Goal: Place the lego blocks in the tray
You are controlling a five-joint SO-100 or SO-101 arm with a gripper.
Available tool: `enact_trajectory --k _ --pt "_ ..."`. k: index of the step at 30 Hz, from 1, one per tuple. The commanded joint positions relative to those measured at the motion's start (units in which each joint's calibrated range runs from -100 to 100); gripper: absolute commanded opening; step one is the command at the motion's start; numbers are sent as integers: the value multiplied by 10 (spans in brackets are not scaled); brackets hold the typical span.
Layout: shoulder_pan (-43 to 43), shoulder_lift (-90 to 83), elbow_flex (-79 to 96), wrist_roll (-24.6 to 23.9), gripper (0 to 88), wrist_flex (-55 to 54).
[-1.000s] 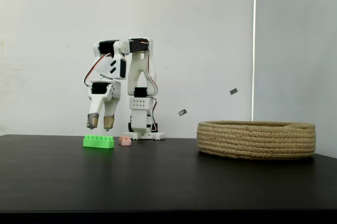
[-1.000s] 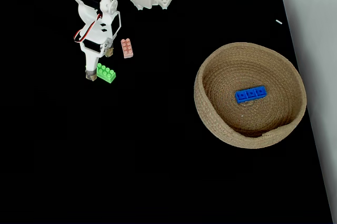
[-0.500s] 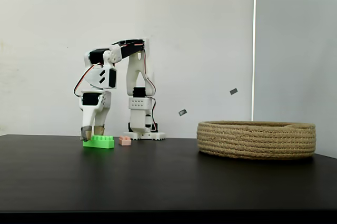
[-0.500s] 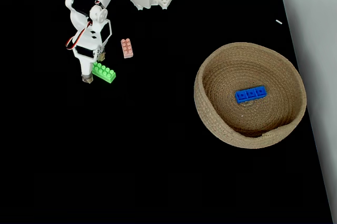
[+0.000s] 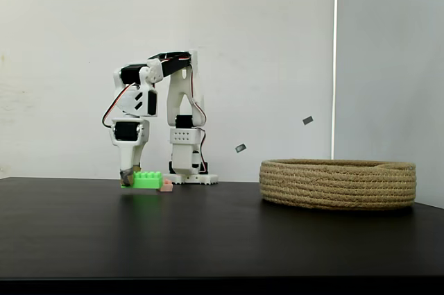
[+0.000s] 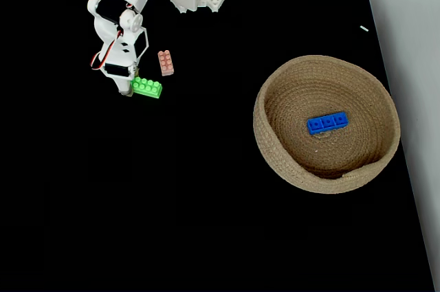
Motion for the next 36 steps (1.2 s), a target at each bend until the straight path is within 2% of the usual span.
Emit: enact_trajectory --k 1,6,10,15,19,23,27,30,36 --pt "-28 -89 -58 -21 2 74" --pt "-100 -111 -209 -67 2 235" --pt "-201 -147 -241 -114 2 269" --pt "-357 -176 -249 -164 2 226" --pt "-447 -166 -239 -189 3 157" --pt "-493 -146 -226 -227 7 96" --pt "-531 -158 -180 -254 77 37" --pt "-565 -164 -151 -248 157 9" --pt "-575 -155 -111 -280 248 -42"
